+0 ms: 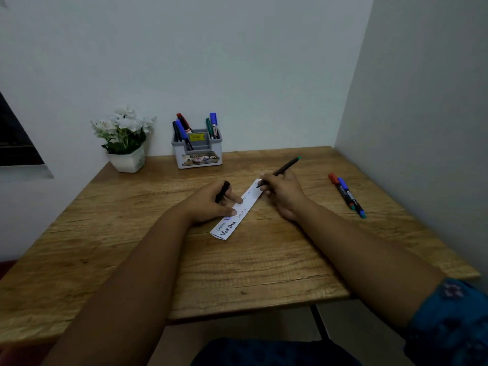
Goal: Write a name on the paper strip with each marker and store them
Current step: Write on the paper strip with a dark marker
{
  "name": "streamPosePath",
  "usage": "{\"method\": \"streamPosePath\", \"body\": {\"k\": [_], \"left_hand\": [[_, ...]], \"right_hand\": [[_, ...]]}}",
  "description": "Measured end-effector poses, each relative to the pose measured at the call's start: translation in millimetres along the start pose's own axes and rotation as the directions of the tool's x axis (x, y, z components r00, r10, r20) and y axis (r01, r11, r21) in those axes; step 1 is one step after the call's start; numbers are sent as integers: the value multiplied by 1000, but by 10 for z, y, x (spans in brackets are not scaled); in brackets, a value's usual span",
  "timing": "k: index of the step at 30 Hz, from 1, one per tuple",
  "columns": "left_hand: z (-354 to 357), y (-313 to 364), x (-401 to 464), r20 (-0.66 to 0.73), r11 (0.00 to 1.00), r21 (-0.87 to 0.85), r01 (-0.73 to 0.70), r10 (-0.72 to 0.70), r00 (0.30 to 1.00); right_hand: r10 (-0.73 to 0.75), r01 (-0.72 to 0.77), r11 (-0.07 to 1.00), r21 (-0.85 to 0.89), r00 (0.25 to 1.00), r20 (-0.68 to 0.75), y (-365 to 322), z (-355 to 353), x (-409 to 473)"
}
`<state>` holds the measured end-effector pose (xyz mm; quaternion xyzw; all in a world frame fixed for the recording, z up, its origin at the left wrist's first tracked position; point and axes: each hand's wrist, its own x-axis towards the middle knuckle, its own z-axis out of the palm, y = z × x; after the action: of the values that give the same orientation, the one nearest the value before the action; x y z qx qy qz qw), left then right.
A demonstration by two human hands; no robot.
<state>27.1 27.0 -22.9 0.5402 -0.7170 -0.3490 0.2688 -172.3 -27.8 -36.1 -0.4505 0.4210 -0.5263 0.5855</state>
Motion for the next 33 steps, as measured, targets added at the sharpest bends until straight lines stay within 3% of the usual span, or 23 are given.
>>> {"method": "streamPosePath", "body": {"k": [5,10,14,19,25,33], "left_hand": [[-46,20,-19,73,998,63,3,-8,997],[-128,22,-33,116,993,117,1,-14,993],[-172,13,-2,147,989,147,-12,-10,989],[-171,-41,104,144,999,49,15,-22,989],[-128,-16,145,113,986,164,2,-21,993],[-158,-64,183,180,977,212,35,-74,981]], "right_hand": [[51,24,968,-249,956,288,-57,-54,24],[-60,129,973,-191,942,330,-34,-55,54],[-93,307,840,-448,894,438,-59,-103,38],[-94,366,777,-512,872,481,-61,-141,109],[-161,503,646,-574,825,542,-50,-81,87],[-33,464,690,-556,787,616,-38,-30,104]]}}
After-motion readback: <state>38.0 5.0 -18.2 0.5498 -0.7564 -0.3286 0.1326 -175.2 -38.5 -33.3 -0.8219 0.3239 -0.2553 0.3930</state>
